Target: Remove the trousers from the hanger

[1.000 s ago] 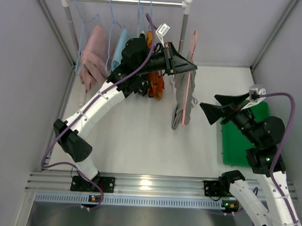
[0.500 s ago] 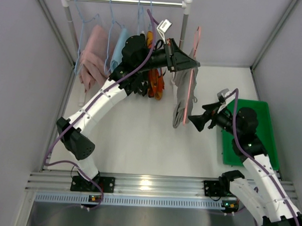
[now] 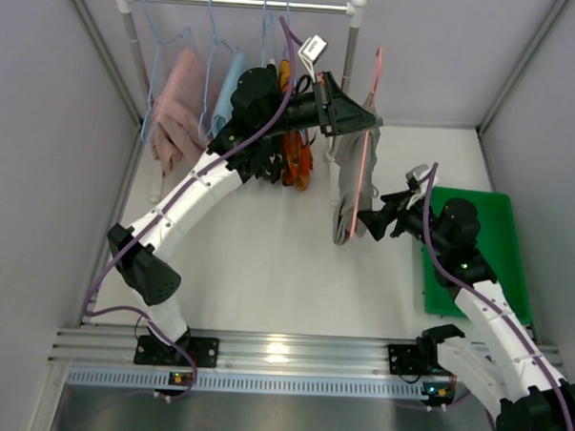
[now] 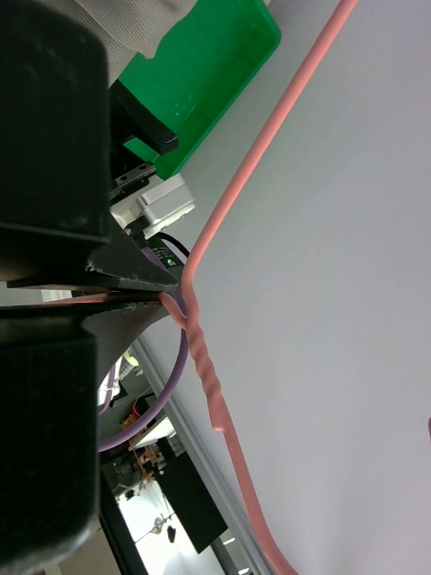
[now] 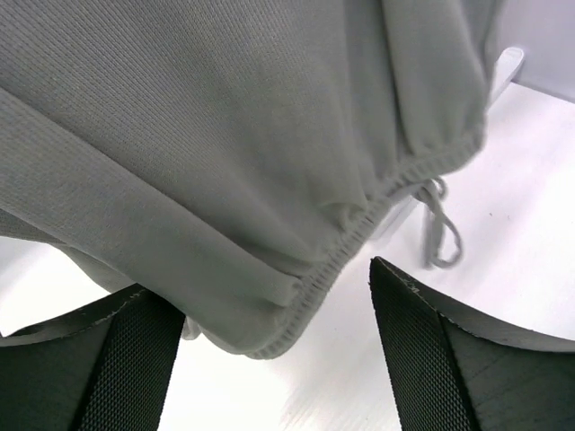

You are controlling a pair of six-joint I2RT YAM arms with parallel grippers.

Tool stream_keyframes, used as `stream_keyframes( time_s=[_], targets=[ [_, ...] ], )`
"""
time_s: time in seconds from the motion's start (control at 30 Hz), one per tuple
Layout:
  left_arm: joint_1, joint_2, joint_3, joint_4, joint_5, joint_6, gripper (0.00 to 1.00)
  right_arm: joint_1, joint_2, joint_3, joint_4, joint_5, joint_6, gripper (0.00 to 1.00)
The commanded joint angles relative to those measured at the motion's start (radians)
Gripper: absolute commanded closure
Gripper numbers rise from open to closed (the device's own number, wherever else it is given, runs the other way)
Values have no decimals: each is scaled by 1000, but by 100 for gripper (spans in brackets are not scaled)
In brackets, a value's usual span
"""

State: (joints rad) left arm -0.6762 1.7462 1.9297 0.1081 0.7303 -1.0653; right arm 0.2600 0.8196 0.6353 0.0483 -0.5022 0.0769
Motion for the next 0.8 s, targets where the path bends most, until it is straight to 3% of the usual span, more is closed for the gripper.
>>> stream_keyframes(
  time_s=[0.0,0.43,0.6,0.77],
  targets=[
    [-3,-22,38,148,20,-1,100,7,-2,26,88,-19,-64,23],
    [-3,-17,37,196,54,-32,100,7,75,47,120,-73,-68,32],
    [-3,-11,35,203,47,-42,100,7,110,60,182,-85,-26,20],
    [-8,-5,32,203,41,-45,100,15,139,89,220,-81,20,18]
  ],
)
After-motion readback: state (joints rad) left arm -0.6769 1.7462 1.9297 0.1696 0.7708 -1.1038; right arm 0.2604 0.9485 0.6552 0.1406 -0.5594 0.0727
